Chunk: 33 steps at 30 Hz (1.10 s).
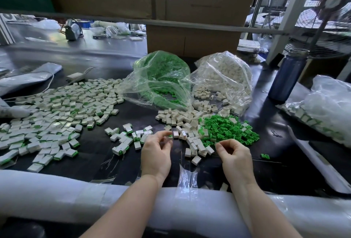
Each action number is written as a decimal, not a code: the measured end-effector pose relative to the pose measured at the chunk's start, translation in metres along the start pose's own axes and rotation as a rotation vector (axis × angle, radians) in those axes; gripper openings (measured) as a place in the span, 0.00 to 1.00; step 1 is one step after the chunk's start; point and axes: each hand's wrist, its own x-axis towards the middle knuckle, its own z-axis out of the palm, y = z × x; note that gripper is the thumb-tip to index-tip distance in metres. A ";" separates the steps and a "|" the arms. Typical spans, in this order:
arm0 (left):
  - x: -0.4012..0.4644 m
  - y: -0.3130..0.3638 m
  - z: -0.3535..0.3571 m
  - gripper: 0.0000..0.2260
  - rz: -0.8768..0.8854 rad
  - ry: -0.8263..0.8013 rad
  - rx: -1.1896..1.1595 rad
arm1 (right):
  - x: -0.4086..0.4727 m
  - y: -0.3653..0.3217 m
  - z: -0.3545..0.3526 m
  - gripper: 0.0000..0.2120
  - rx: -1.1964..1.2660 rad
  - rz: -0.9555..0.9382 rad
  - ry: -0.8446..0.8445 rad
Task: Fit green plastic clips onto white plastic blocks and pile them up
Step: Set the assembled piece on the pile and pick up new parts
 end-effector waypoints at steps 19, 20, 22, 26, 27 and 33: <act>-0.005 0.000 0.002 0.16 0.157 -0.105 0.365 | 0.001 0.002 0.004 0.29 -0.516 -0.063 -0.209; -0.007 0.002 0.002 0.13 0.219 -0.151 0.352 | 0.001 0.001 0.005 0.30 -0.548 -0.066 -0.223; -0.011 0.005 0.003 0.09 0.313 -0.272 0.344 | 0.000 0.000 0.007 0.28 -0.590 -0.075 -0.225; -0.013 0.005 0.006 0.09 0.374 -0.389 0.335 | -0.001 0.001 0.006 0.16 -0.526 -0.088 -0.146; -0.014 0.004 0.007 0.10 0.371 -0.414 0.345 | -0.001 0.001 0.005 0.13 -0.498 -0.079 -0.127; -0.013 0.003 0.010 0.11 0.355 -0.478 0.372 | -0.002 -0.004 0.003 0.02 -0.477 -0.034 -0.092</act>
